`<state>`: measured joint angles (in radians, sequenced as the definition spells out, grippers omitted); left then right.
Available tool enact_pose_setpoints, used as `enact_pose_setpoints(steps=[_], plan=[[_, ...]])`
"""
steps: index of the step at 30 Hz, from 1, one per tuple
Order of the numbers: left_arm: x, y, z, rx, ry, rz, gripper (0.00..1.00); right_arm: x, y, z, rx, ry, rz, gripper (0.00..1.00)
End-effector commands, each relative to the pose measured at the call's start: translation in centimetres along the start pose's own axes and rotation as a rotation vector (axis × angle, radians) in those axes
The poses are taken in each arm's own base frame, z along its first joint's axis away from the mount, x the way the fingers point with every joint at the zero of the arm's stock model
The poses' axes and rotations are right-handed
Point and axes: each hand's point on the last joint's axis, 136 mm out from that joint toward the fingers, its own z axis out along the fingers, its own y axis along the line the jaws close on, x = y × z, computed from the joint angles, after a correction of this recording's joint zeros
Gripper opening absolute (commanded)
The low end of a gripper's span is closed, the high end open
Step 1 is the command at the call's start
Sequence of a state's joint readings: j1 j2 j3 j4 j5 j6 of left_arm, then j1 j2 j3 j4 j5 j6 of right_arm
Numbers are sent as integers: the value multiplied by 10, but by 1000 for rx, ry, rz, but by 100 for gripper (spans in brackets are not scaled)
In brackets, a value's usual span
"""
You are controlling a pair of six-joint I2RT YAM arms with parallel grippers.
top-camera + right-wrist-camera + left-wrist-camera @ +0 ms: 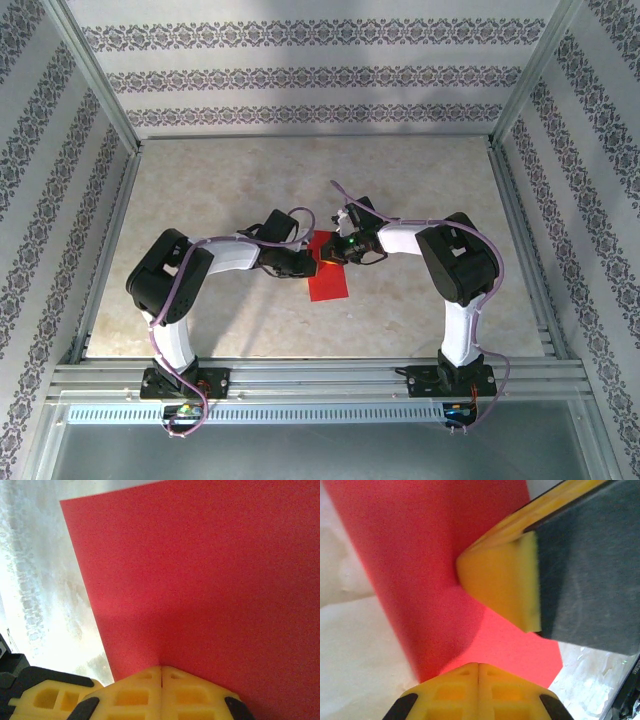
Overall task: Fold a paper plane with a square sheet of paper (fold left side to right side)
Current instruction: Hold the square sheet of paper at the center of the table.
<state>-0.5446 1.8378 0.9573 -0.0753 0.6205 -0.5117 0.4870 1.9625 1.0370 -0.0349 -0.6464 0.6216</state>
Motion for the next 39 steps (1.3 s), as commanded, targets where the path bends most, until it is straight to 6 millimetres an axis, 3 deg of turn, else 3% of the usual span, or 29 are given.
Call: enact_pose_setpoints(steps=[1, 10, 13, 16, 19, 22, 26, 33, 39], plan=[[-4, -5, 5, 5, -8, 44, 0, 27, -39, 9, 144, 67, 66, 0], [11, 11, 18, -26, 12, 2, 0, 19, -25, 5, 112, 51, 53, 0], [17, 19, 16, -54, 10, -17, 0, 4, 1, -9, 67, 2, 18, 4], [19, 19, 14, -56, 11, -19, 0, -6, 16, -25, 48, -42, -7, 11], [19, 18, 13, -58, 8, -21, 0, -7, 24, -40, 45, -76, -24, 12], [18, 16, 12, -55, 4, -18, 0, 3, 26, -51, 45, -79, -20, 0], [18, 15, 11, -56, 3, -16, 0, 28, 23, -53, 45, -59, 5, 0], [17, 15, 10, -58, 0, -11, 0, 61, 18, -28, 56, 16, 20, 0], [16, 11, 10, -44, 0, -15, 0, 70, 3, -9, 97, 56, 35, 0]])
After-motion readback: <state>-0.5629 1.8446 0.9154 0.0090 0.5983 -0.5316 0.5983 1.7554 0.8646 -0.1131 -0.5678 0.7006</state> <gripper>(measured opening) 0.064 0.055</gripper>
